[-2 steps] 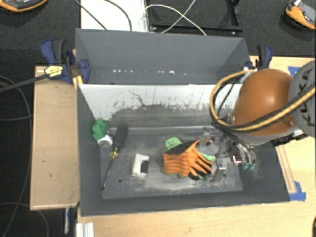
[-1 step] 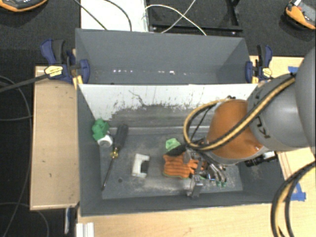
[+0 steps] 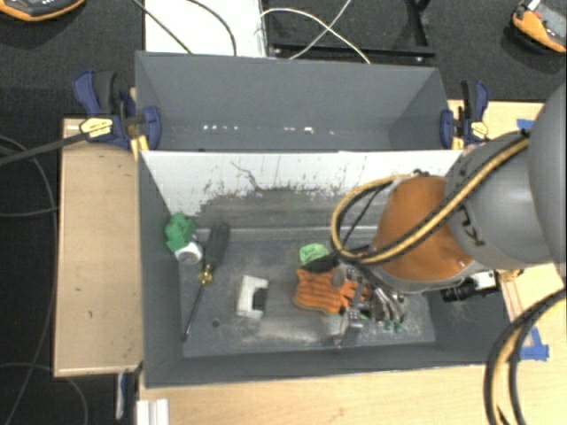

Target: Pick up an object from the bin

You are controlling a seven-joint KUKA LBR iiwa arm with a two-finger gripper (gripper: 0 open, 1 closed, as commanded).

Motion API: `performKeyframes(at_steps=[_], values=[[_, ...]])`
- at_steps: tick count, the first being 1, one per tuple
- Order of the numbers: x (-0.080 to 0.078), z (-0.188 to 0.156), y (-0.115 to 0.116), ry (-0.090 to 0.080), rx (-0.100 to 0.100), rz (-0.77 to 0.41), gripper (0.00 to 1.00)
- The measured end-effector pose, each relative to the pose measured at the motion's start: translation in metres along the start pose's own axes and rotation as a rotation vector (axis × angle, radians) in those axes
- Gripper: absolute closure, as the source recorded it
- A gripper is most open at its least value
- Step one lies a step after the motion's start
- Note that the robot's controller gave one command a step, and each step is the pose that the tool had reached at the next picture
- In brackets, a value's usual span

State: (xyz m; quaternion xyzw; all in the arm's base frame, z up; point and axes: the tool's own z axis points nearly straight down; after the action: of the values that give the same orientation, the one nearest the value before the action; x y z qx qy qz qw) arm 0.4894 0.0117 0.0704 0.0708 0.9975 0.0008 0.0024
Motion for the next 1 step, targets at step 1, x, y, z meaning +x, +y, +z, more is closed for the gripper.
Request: performKeyframes(at_steps=[1], values=[[0.0041, -0.0003, 0.0034, 0.007, 0.000, -0.096, 0.00]])
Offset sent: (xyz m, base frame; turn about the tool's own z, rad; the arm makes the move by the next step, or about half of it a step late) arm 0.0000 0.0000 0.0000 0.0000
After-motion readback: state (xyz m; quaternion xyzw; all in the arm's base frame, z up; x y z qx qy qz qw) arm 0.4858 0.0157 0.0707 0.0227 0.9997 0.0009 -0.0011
